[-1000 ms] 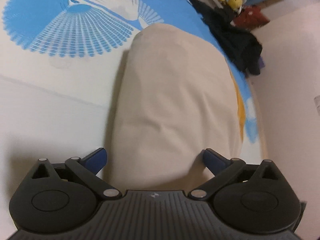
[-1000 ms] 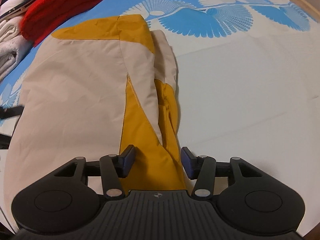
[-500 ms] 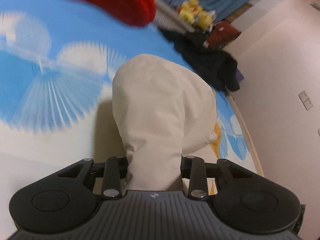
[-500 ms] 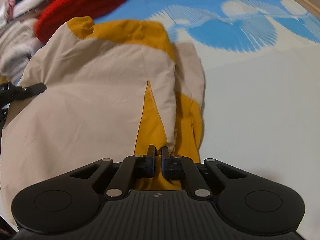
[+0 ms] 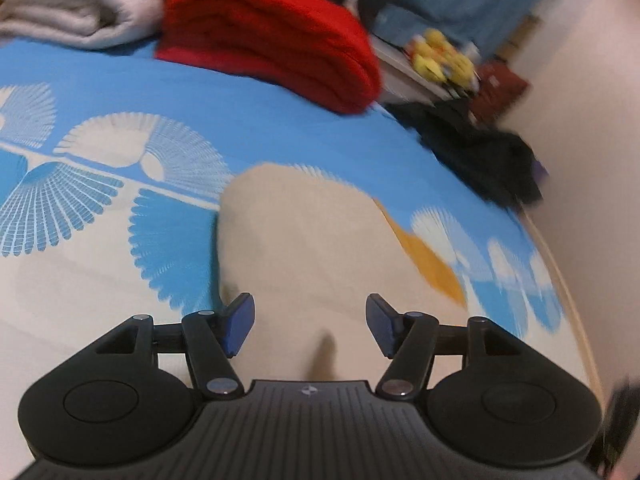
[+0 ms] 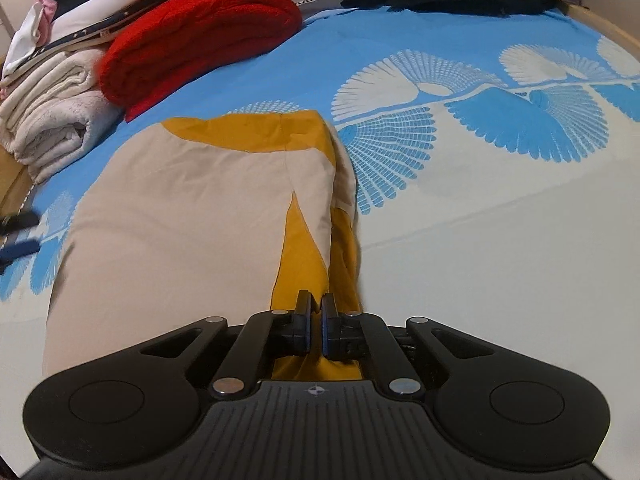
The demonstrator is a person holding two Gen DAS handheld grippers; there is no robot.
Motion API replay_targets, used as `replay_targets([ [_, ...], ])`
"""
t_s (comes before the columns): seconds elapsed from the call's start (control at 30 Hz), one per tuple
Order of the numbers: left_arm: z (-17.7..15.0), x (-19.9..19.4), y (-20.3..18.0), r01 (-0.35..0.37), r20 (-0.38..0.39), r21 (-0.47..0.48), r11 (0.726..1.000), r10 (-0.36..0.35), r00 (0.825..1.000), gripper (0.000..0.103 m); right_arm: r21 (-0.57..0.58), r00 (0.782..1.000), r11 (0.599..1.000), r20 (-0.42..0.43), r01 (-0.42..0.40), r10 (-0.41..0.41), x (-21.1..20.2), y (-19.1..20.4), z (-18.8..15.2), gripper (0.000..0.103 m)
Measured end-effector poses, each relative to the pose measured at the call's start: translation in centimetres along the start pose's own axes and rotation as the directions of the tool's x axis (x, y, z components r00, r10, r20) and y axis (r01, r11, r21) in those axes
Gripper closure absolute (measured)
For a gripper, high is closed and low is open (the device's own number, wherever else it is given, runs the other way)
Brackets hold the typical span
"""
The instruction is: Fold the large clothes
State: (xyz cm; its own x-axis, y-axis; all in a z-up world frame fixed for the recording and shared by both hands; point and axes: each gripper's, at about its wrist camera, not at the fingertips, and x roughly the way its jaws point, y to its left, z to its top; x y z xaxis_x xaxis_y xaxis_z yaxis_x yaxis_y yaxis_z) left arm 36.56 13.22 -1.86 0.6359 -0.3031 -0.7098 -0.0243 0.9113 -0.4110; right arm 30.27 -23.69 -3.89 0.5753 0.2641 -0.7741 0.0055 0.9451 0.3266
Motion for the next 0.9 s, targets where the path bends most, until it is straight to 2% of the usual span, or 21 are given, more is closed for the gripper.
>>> replay_targets([
  [0.07,-2.1,-0.2,-0.5,-0.003,-0.079,0.074,0.997,0.009,0.997,0.036,0.009,1.0,1.0,0.003,-0.007,0.007,-0.2,0.4,-0.3,0.096],
  [0.1,-3.3,0.2,-0.4,-0.02,-0.116,0.106,0.994,0.033,0.993,0.036,0.011,1.0,1.0,0.007,0.005,-0.005,0.0,0.5,-0.3,0.09],
  [0.13,-4.4,1.1,-0.3,-0.051,-0.164,0.14,0.989,0.073,0.984,0.035,0.014,1.0,1.0,0.012,0.024,-0.024,-0.1,0.7,-0.4,0.089],
  [0.2,-6.2,2.4,0.2,-0.108,-0.202,0.187,0.976,0.146,0.968,0.017,0.013,0.999,0.999,0.011,0.038,-0.038,-0.3,0.9,-0.6,0.086],
  [0.23,-6.4,2.1,0.6,-0.124,-0.202,0.169,0.978,0.158,0.966,0.017,0.009,1.0,1.0,-0.003,0.022,-0.022,-0.5,1.0,-0.8,0.083],
  [0.27,-6.3,1.3,0.9,-0.119,-0.205,0.135,0.984,0.145,0.968,0.017,0.004,1.0,1.0,-0.024,0.003,-0.003,-0.4,1.0,-0.9,0.076],
  [0.3,-6.3,0.4,1.1,-0.069,-0.212,0.11,0.992,0.091,0.973,0.017,-0.01,0.999,1.0,-0.048,-0.01,0.009,-0.4,1.0,-1.1,0.069],
  [0.33,-6.4,-0.2,1.2,-0.036,-0.206,0.093,0.995,0.055,0.977,0.016,-0.037,0.998,0.999,-0.067,-0.003,0.0,-0.4,1.1,-1.5,0.066],
  [0.4,-7.2,0.2,1.6,-0.015,-0.259,0.06,0.998,0.03,0.965,0.014,-0.084,0.991,0.996,-0.125,0.032,-0.042,0.2,1.1,-2.4,0.064],
  [0.47,-8.6,1.5,2.6,0.003,-0.306,-0.001,1.0,-0.004,0.952,0.012,-0.067,0.983,0.997,-0.18,0.027,-0.038,1.0,0.4,-3.1,0.064],
  [0.53,-9.3,2.4,3.8,0.045,-0.302,-0.085,0.995,-0.069,0.951,0.018,-0.05,0.98,0.998,-0.197,0.024,-0.033,1.2,-0.1,-3.3,0.066],
  [0.57,-9.3,2.6,4.0,0.076,-0.293,-0.1,0.992,-0.103,0.95,0.031,-0.039,0.981,0.999,-0.194,0.019,-0.027,1.2,-0.4,-3.3,0.079],
  [0.6,-9.1,2.6,3.9,0.083,-0.279,-0.076,0.994,-0.101,0.955,0.038,-0.025,0.982,1.0,-0.186,0.011,-0.015,1.0,-0.4,-3.2,0.09],
  [0.67,-8.6,2.1,3.2,0.088,-0.236,0.034,0.996,-0.077,0.969,0.04,-0.016,0.987,1.0,-0.162,0.005,-0.007,0.5,-0.2,-3.0,0.091],
  [0.73,-8.9,2.1,3.3,0.066,-0.231,0.054,0.996,-0.051,0.972,0.039,-0.028,0.987,1.0,-0.159,0.005,-0.009,0.5,0.0,-3.1,0.091],
  [0.77,-8.8,1.9,3.2,0.045,-0.239,0.057,0.997,-0.03,0.971,0.035,-0.027,0.986,1.0,-0.164,0.004,-0.008,0.6,0.0,-3.1,0.091],
  [0.83,-8.1,0.7,1.9,0.001,-0.226,0.11,0.994,0.024,0.974,0.035,-0.025,0.986,1.0,-0.169,0.009,-0.013,0.5,0.1,-3.0,0.086],
  [0.9,-7.4,-1.5,0.1,0.01,-0.189,0.172,0.985,0.023,0.982,0.035,-0.034,0.987,0.999,-0.16,0.014,-0.019,0.1,0.2,-2.9,0.082],
])
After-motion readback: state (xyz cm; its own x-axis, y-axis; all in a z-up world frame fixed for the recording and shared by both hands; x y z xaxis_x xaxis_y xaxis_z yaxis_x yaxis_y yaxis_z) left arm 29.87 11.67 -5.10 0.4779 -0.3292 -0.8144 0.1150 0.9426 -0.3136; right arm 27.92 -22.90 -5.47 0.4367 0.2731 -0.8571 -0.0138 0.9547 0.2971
